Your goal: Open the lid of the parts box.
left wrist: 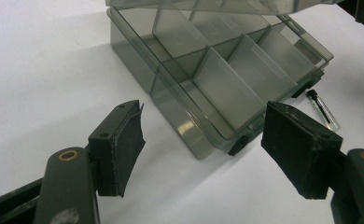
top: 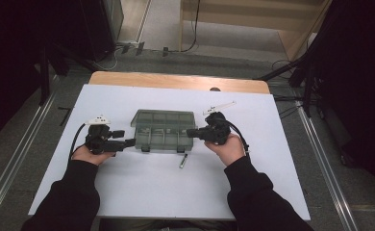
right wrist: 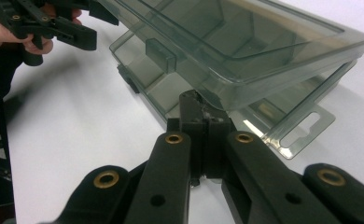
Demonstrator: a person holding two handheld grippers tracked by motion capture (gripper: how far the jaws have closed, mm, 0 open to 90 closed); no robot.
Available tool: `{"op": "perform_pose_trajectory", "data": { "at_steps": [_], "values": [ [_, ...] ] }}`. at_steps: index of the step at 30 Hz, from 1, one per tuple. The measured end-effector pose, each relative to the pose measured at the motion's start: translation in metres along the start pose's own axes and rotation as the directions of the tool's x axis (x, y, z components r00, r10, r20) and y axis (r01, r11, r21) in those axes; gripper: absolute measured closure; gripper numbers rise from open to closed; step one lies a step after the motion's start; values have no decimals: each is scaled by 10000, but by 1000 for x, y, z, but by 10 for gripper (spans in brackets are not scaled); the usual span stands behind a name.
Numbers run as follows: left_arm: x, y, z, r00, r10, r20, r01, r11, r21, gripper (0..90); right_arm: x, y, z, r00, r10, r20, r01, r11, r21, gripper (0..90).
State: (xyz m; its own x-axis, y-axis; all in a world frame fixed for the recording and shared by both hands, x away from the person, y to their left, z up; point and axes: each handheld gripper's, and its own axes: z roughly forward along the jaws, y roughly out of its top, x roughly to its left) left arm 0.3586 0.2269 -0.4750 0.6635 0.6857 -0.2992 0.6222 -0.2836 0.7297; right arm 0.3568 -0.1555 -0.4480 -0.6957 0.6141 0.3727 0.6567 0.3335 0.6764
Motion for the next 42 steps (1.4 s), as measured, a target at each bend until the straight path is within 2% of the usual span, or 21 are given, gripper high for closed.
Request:
{"op": "perform_pose_trajectory", "data": {
  "at_steps": [5, 8, 14, 17, 19, 22, 31, 35, 36, 42],
  "values": [
    [5, 5, 3, 9999, 120, -100, -120, 9999, 15, 286, -1, 3, -2, 10000, -10, 45, 11, 10000, -81, 900],
    [9, 6, 5, 9997, -19, -253, 16, 9999, -101, 287, -1, 5, -3, 10000, -15, 42, 16, 9999, -112, 900],
    [17, 10, 9, 9989, -43, -461, 37, 9999, -128, 287, -3, 10, -1, 10000, -96, 26, 97, 9999, -131, 900],
    [20, 14, 10, 9978, 110, -651, -124, 9997, -217, 288, -2, 11, -1, 9999, -146, 45, 147, 9998, -146, 900],
    [20, 17, 12, 9964, 319, -786, -328, 9994, -108, 288, -3, 12, -2, 9999, -153, 55, 154, 9997, -197, 900],
    [22, 20, 17, 9956, 545, -759, -551, 9985, -61, 314, -3, 12, -2, 9999, -95, 89, 97, 9996, -259, 900],
    [27, 33, 22, 9965, 617, -560, -625, 9980, -119, 315, -3, 14, -2, 9997, -94, 213, 102, 9992, -389, 900],
    [26, 38, 25, 9954, 776, -570, -778, 9970, -20, 315, -4, 17, -3, 9996, -138, 251, 150, 9989, -448, 900],
    [25, 40, 26, 9940, 927, -576, -926, 9957, 54, 315, -4, 17, -3, 9996, -127, 270, 140, 9988, -466, 900],
    [24, 51, 26, 9949, 961, -299, -967, 9951, -196, 315, -5, 21, -4, 9995, -125, 303, 143, 9981, -606, 900]
  ]
}}
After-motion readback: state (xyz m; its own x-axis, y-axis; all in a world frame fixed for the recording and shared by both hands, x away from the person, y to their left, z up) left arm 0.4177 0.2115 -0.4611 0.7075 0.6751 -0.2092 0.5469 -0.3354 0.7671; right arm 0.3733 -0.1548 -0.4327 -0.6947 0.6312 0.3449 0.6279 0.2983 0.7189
